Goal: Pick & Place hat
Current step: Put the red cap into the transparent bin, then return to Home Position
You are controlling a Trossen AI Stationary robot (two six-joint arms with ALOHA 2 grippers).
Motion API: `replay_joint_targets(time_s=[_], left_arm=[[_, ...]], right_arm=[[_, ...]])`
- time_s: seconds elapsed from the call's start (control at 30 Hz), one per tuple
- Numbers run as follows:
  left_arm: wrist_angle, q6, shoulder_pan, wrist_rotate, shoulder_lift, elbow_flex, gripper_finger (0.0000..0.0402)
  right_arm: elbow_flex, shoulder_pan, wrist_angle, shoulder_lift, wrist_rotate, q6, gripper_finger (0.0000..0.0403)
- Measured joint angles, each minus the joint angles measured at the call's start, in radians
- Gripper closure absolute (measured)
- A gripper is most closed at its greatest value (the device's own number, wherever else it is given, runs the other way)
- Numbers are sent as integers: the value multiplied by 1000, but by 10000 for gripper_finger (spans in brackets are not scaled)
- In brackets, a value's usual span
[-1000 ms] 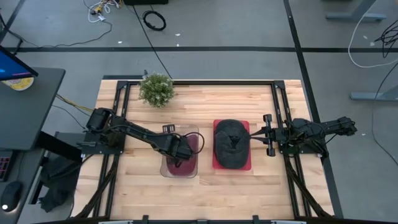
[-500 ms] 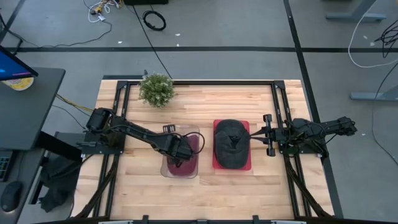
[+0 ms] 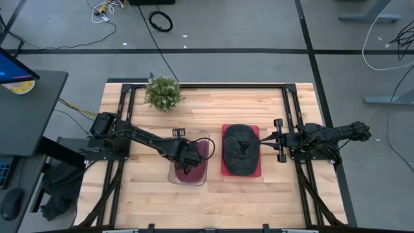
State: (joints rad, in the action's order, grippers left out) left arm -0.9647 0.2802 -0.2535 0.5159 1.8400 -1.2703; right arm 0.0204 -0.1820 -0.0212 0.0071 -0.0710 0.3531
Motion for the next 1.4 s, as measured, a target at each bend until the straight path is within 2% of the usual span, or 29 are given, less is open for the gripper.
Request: replay_joint_targets(time_s=[0.37, 0.47, 0.83, 1.03, 1.2, 1.4], left_arm=[[-44, -5, 0, 8, 0, -167, 358], [-47, -6, 5, 47, 0, -219, 358], [33, -3, 10, 95, 0, -384, 358], [42, 45, 10, 78, 0, -420, 358], [38, 48, 10, 4, 0, -420, 358], [20, 47, 11, -1, 0, -420, 358]], right_arm=[[0, 0, 0, 0, 0, 0, 364], [0, 0, 0, 0, 0, 0, 364], [0, 0, 0, 0, 0, 0, 364], [0, 0, 0, 0, 0, 0, 364], [0, 0, 0, 0, 0, 0, 364], [0, 0, 0, 0, 0, 0, 364]])
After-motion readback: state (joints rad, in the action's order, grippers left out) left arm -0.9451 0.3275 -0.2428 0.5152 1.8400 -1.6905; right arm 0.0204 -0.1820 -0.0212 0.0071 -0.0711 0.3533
